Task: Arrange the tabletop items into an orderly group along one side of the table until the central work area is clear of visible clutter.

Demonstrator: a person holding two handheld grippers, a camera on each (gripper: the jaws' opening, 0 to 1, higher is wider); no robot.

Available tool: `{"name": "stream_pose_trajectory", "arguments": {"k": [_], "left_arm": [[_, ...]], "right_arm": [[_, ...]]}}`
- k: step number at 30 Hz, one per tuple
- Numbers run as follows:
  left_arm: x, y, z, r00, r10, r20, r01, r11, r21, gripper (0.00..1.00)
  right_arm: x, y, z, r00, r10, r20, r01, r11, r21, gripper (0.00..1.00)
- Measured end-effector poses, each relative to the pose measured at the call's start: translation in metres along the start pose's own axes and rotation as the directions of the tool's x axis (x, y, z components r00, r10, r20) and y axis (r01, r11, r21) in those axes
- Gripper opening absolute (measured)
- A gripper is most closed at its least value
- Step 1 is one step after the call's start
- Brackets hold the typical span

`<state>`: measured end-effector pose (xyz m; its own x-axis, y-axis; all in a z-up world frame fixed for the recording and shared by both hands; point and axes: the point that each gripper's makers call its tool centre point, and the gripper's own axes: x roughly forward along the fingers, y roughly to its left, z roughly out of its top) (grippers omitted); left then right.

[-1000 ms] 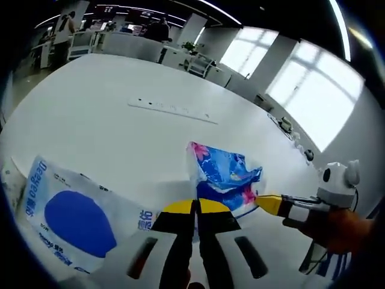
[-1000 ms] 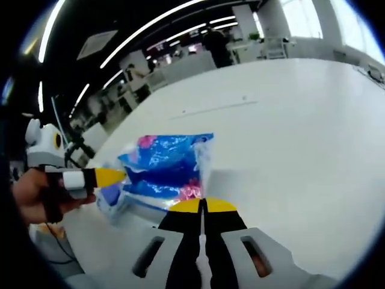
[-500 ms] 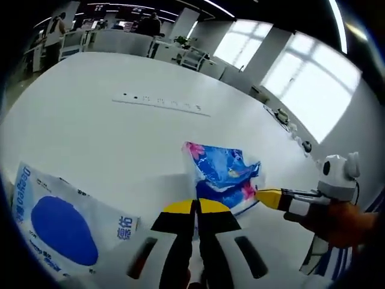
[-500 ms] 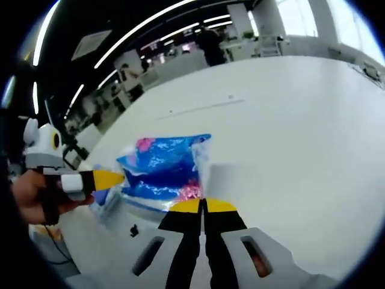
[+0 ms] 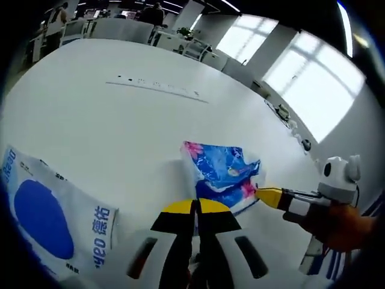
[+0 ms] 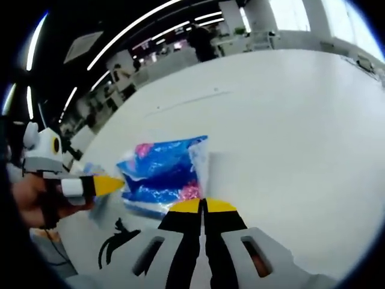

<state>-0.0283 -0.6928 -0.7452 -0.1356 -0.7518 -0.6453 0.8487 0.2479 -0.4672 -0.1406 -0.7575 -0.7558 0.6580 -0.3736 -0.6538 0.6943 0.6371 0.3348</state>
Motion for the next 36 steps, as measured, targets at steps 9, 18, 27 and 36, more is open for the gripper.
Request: {"name": "stream_pose_trajectory", "arguments": {"k": [9, 18, 27, 36], "left_arm": [[0.001, -0.004, -0.009, 1.0, 0.004, -0.025, -0.003, 1.0, 0.017, 0.0], [0.001, -0.009, -0.014, 0.999, -0.004, -0.035, 0.005, 1.0, 0.018, 0.0], [0.0, -0.012, -0.014, 0.999, -0.015, -0.035, 0.016, 1.0, 0.017, 0.0], [0.001, -0.019, -0.014, 0.999, -0.033, -0.036, 0.034, 0.999, 0.025, 0.01]], "right_arm": [[0.002, -0.006, -0.01, 1.0, -0.013, -0.016, 0.014, 1.0, 0.014, 0.0], [-0.001, -0.012, -0.011, 0.999, -0.029, -0.014, 0.029, 0.999, 0.017, 0.0], [-0.003, -0.014, -0.009, 0.999, -0.035, -0.01, 0.035, 0.999, 0.01, 0.0], [-0.009, -0.018, -0.008, 0.999, -0.048, -0.007, 0.048, 0.999, 0.004, 0.0]]}}
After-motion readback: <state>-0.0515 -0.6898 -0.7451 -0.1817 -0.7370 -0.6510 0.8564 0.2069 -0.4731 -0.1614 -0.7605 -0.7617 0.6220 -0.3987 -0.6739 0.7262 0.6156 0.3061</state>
